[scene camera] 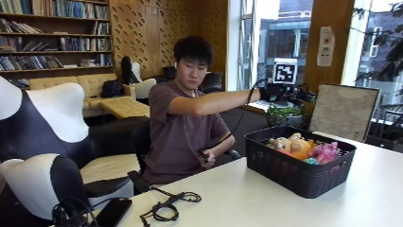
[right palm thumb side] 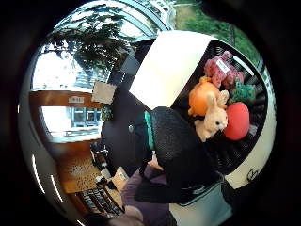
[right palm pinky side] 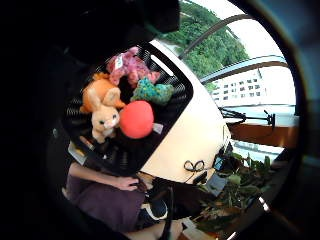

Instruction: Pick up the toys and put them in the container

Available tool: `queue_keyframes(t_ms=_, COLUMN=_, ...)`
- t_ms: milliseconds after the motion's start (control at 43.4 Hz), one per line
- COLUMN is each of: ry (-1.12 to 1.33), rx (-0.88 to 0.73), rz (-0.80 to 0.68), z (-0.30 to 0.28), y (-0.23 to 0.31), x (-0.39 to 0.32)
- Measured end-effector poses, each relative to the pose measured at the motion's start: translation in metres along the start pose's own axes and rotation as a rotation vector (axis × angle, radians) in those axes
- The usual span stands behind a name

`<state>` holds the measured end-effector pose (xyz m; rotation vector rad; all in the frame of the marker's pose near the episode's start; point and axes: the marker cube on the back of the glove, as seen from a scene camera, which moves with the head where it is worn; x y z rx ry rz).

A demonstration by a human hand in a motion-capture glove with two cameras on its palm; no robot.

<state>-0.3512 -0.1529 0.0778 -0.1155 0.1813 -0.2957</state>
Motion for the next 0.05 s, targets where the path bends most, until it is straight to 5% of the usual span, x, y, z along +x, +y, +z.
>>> queue_keyframes(t_ms=46, ry=0.032, rx=-0.001, rz=0.029, z=0.0020, y=-0.0010, x=0.0015)
